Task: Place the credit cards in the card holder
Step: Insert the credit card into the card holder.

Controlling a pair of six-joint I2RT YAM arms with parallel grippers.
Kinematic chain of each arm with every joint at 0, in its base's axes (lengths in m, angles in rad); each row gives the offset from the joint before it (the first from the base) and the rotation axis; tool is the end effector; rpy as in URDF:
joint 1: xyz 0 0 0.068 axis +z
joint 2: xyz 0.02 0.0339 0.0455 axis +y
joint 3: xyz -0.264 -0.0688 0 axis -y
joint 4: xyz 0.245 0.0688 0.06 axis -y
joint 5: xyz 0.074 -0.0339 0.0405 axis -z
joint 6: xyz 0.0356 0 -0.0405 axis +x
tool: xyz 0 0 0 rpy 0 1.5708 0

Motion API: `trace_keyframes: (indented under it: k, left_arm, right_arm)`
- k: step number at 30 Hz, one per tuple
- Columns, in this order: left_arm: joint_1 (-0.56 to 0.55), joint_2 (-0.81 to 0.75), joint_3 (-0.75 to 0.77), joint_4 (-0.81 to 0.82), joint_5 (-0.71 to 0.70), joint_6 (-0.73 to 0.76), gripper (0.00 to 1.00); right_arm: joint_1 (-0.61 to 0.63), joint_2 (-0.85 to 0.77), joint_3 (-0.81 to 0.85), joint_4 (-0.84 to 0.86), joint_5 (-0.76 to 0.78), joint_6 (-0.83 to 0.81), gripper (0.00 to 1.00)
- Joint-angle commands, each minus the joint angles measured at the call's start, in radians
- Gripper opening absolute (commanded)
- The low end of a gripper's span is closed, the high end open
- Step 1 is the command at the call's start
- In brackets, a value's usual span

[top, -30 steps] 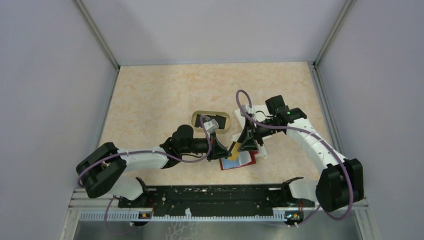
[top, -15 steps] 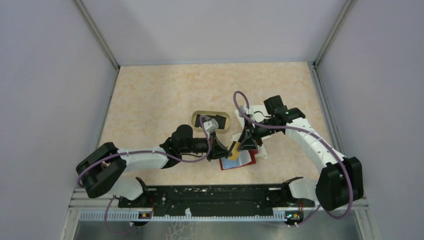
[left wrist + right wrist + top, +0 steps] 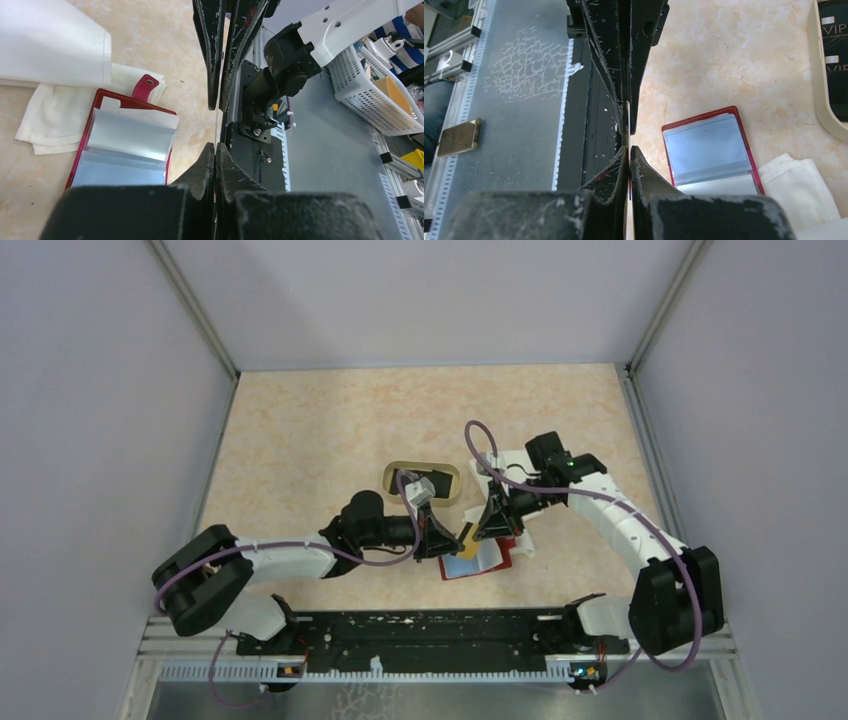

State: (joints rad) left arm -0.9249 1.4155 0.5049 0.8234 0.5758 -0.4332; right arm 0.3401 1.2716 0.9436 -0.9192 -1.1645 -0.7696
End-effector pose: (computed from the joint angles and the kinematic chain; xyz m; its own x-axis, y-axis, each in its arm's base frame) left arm 0.1532 -0.2355 0.2086 -0.4658 0.0330 -0.8843 0.8823 0.0943 -0.4612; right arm 0.1979 0.1047 0.2601 -0.3586 -0.4186 -0.8344 -0.9144 -0.0225 0.4042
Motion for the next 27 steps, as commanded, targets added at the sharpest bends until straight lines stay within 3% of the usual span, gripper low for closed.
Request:
trace_keyframes:
  k: [1,5,9,15,19,23,27]
  left_arm:
    - [0.001,-0.031,-0.012,0.041,-0.03,-0.013,0.12]
    - [0.001,-0.081,-0.046,-0.024,-0.158,-0.03,0.48]
    - [0.001,-0.144,-0.132,-0.069,-0.341,-0.084,0.62]
    - [0.001,-0.068,-0.161,-0.067,-0.378,-0.208,0.62]
    - [-0.001,-0.016,-0.108,-0.189,-0.431,-0.265,0.59]
    - [-0.004,-0.028,-0.106,-0.245,-0.493,-0.304,0.54]
    - [-0.045,-0.049,-0.107,-0.294,-0.552,-0.332,0.56]
  right_arm:
    - [0.008,0.013,0.044,-0.037,-0.039,-0.047,0.0]
    - [0.0,0.013,0.03,0.0,0.029,0.019,0.0]
    - [-0.022,0.046,0.006,0.055,0.13,0.116,0.0]
    - [-0.028,0.135,0.01,0.095,0.275,0.228,0.0]
    - [-0.032,0.173,0.013,0.131,0.347,0.299,0.0]
    - [-0.037,0.262,0.077,0.021,0.316,0.222,0.0]
    - [-0.055,0.313,0.103,-0.044,0.31,0.167,0.0]
